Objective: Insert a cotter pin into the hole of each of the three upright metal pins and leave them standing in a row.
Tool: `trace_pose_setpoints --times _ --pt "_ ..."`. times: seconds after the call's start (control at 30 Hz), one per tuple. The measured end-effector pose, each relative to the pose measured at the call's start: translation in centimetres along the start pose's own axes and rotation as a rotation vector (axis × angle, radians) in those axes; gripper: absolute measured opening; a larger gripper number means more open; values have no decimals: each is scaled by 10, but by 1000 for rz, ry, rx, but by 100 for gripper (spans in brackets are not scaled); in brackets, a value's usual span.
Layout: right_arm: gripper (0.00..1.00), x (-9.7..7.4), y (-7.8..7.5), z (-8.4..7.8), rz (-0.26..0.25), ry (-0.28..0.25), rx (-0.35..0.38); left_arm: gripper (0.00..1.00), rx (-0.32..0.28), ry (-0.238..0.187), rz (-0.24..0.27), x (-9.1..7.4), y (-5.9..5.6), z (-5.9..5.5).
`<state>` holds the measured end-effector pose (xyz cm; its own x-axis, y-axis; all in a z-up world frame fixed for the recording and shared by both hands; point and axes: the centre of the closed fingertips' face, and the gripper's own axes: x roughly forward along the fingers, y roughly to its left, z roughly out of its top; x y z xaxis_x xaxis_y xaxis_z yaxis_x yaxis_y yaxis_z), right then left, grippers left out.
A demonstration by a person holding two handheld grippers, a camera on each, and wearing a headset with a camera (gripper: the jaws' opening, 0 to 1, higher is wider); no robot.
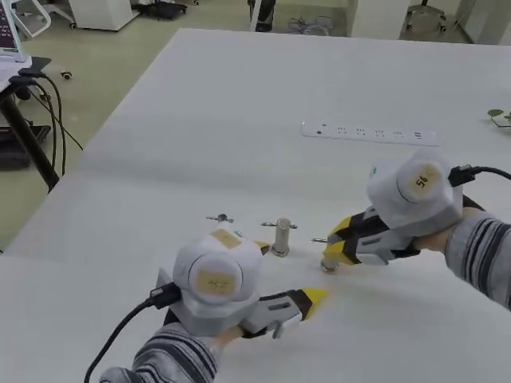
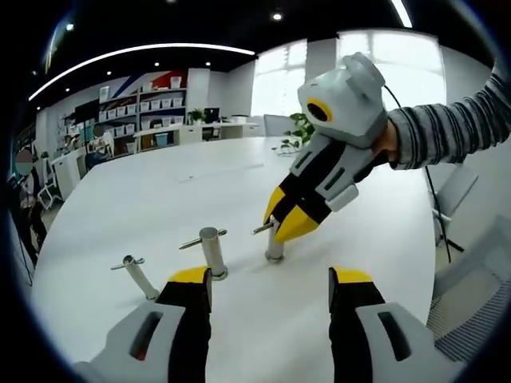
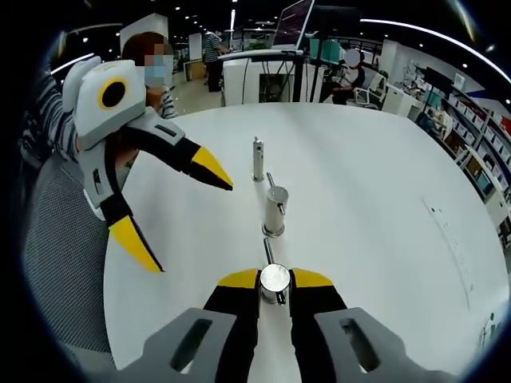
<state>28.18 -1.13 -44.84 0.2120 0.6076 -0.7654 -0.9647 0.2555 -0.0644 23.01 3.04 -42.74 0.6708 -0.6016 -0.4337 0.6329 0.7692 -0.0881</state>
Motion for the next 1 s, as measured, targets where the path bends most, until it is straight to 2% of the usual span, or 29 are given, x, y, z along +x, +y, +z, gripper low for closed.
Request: trace_pose_setpoints --times 0.27,0.43,0.6,0.77,1.0 --pt "9 1 -7 -4 1 15 -2 61 -1 -21 3 -11 4 5" --pt "9 0 -11 -4 5 24 -9 65 -26 -22 13 -19 11 6" --pt "9 0 -14 -4 16 30 -12 68 -41 -27 46 -29 22 8" --pt "9 1 -15 -5 32 39 -18 70 -39 -19 73 -39 33 3" --pt "9 1 -16 -4 36 41 -15 73 -39 -12 94 -49 41 -1"
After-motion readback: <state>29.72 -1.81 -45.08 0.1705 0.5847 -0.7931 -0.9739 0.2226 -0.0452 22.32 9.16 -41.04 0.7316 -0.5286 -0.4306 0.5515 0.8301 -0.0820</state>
